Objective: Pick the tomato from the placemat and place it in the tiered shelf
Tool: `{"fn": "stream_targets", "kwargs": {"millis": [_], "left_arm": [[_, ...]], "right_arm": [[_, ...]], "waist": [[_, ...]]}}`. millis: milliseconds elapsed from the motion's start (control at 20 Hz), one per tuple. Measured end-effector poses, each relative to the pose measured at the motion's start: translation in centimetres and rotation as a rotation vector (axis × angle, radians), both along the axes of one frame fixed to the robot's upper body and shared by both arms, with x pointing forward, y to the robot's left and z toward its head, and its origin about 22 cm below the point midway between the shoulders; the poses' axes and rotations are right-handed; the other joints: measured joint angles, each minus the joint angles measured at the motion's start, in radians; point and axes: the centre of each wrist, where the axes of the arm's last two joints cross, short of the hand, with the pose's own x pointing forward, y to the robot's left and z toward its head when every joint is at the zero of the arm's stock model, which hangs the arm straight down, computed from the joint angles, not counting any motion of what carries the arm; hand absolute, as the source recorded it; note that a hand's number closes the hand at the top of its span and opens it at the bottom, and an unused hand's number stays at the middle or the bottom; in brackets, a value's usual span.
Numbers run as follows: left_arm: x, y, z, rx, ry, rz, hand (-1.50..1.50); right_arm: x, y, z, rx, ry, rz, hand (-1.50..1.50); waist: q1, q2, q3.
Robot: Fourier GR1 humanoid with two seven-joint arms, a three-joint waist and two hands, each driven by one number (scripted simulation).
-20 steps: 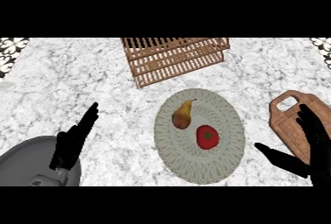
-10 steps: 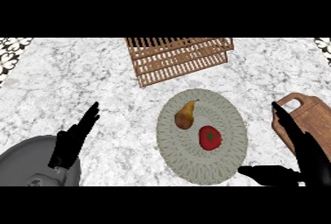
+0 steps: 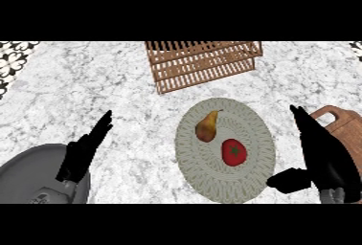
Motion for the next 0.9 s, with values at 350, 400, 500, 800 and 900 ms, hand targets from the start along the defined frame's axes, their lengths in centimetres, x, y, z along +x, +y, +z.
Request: {"fn": "stream_targets", "kwargs": {"millis": [350,400,500,800,900], "left_arm": [[-0.2,-0.3,-0.3,0.0,-0.002,0.008,0.0],[-0.3,-0.1,-0.2,-0.001,0.002,0.008,0.0],[-0.2,0.0,-0.3,-0.004,0.006,0.015,0.0],[-0.3,0.3,-0.2,-0.005,0.015,0.033,0.0],[-0.4,0.4,-0.4,-0.005,0.015,0.04,0.0]], "right_arm": [[2.8,6.2,-1.0,0.014,0.071,0.058,-1.5],[3.0,6.9,-1.4,0.013,0.09,0.06,-1.5],[3.5,8.1,-1.9,0.01,0.117,0.063,-1.5],[5.1,10.7,-3.3,0.006,0.178,0.039,-1.5],[5.2,11.4,-4.0,-0.014,0.191,0.032,-1.5]], "waist": [[-0.006,-0.002,0.005],[-0.008,-0.002,0.005],[-0.015,-0.003,0.005],[-0.029,-0.005,0.007],[-0.035,-0.007,0.007]]}}
